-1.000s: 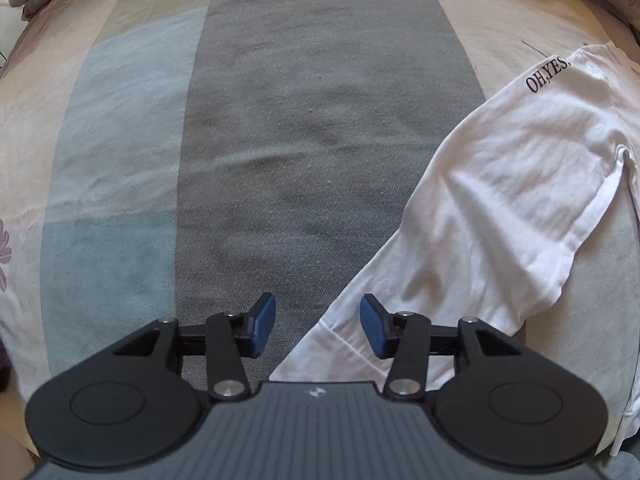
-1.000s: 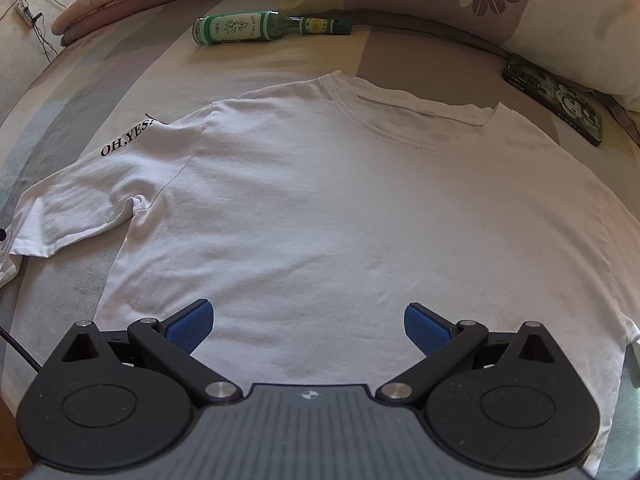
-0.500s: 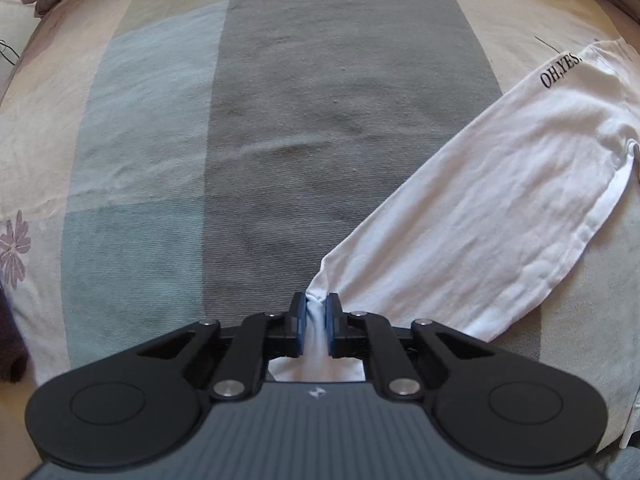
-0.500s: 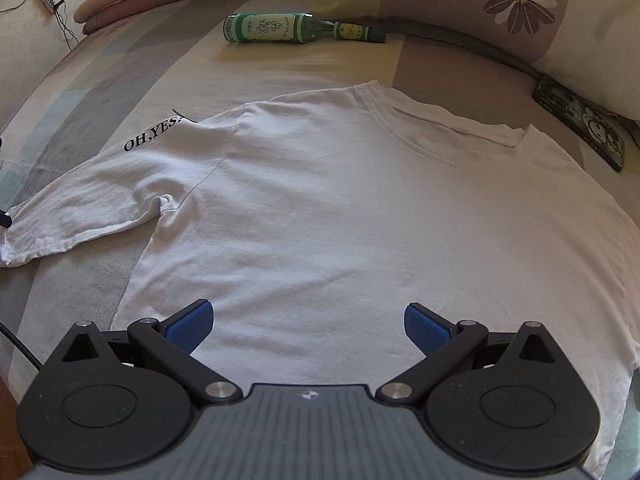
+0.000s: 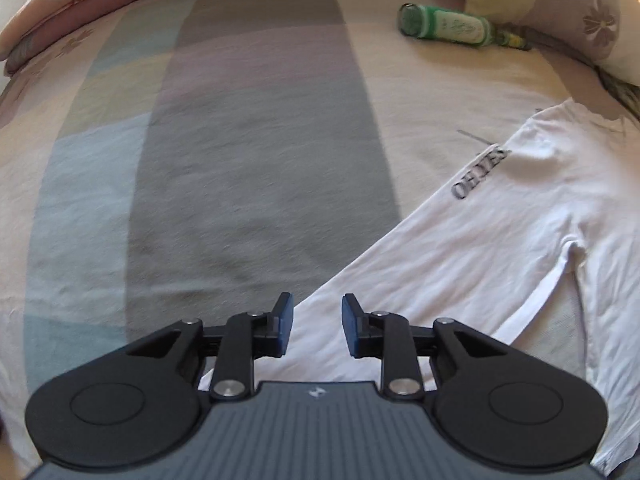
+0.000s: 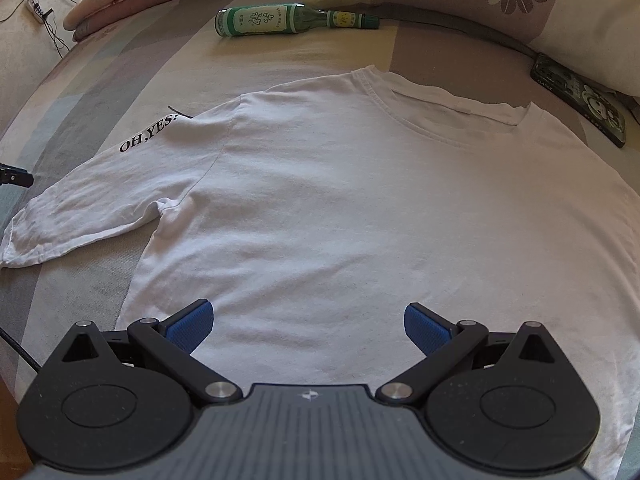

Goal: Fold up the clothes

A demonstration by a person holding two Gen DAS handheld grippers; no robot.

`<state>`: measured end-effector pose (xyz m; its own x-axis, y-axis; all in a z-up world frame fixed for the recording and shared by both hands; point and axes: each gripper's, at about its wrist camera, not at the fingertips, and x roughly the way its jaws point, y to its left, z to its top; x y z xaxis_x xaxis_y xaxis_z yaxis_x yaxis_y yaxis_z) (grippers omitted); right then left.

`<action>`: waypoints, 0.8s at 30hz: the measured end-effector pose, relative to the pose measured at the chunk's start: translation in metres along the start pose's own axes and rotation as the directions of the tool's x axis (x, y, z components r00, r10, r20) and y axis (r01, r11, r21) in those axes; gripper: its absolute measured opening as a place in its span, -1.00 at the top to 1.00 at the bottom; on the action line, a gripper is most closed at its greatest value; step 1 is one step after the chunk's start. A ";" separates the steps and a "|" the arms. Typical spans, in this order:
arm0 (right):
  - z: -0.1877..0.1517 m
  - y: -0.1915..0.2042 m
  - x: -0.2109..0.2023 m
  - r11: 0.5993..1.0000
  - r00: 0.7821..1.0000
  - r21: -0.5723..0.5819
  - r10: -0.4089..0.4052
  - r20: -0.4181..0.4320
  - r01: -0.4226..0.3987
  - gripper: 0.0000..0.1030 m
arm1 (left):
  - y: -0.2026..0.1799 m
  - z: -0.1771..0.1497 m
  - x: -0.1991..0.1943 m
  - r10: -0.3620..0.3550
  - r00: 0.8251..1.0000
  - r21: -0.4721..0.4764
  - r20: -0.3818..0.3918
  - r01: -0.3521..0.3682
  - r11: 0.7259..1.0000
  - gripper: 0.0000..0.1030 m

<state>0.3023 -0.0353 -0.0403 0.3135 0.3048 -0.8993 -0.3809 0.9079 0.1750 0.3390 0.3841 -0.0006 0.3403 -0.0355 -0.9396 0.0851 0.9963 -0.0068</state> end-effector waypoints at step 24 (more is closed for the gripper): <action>-0.056 -0.030 -0.004 0.978 0.996 0.185 -0.087 -0.031 0.091 -1.00 | -0.175 0.132 0.085 -0.333 0.938 -0.003 0.097 0.335 0.942 -0.03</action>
<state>0.2635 -0.0795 -0.0646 0.3178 0.2159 -0.9232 -0.1829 0.9694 0.1637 0.4772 0.1962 -0.0343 0.3822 -0.3723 -0.8458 0.1912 0.9273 -0.3218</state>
